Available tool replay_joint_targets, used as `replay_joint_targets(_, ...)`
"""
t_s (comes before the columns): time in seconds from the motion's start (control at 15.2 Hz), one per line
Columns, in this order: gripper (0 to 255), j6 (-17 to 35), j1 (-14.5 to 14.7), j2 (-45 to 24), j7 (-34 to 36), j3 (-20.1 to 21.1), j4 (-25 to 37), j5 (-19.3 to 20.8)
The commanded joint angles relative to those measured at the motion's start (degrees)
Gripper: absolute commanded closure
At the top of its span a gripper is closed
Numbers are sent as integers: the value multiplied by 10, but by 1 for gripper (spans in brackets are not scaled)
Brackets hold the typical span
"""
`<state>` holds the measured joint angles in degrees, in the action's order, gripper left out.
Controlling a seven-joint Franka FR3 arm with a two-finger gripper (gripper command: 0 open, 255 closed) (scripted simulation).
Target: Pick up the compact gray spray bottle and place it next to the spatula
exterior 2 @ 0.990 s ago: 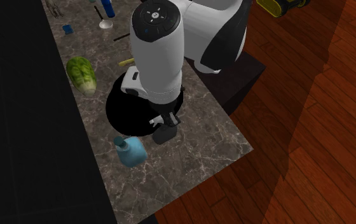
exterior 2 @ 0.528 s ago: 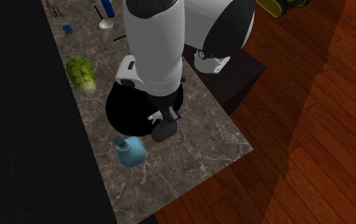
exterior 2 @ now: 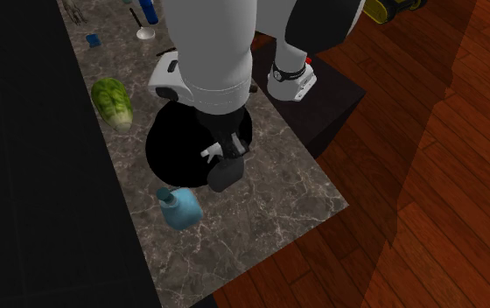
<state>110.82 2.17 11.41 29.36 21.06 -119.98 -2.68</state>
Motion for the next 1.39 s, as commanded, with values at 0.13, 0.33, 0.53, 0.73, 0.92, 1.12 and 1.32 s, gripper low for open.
replay_joint_targets(0.13, 255, -30, -1, 3, -1, -1, 27, 0)
replay_joint_targets(0.33, 255, -53, -1, 4, -2, -3, 49, 0)
replay_joint_targets(0.53, 255, -76, -2, 5, -2, -4, 71, 0)
replay_joint_targets(0.73, 255, -99, -2, 4, -2, -4, 95, 1)
replay_joint_targets(0.92, 255, -122, -3, 2, -2, -5, 120, 2)
replay_joint_targets(1.12, 255, -146, -3, -1, -1, -5, 147, 3)
replay_joint_targets(1.32, 255, -169, -4, -6, -1, -5, 175, 4)
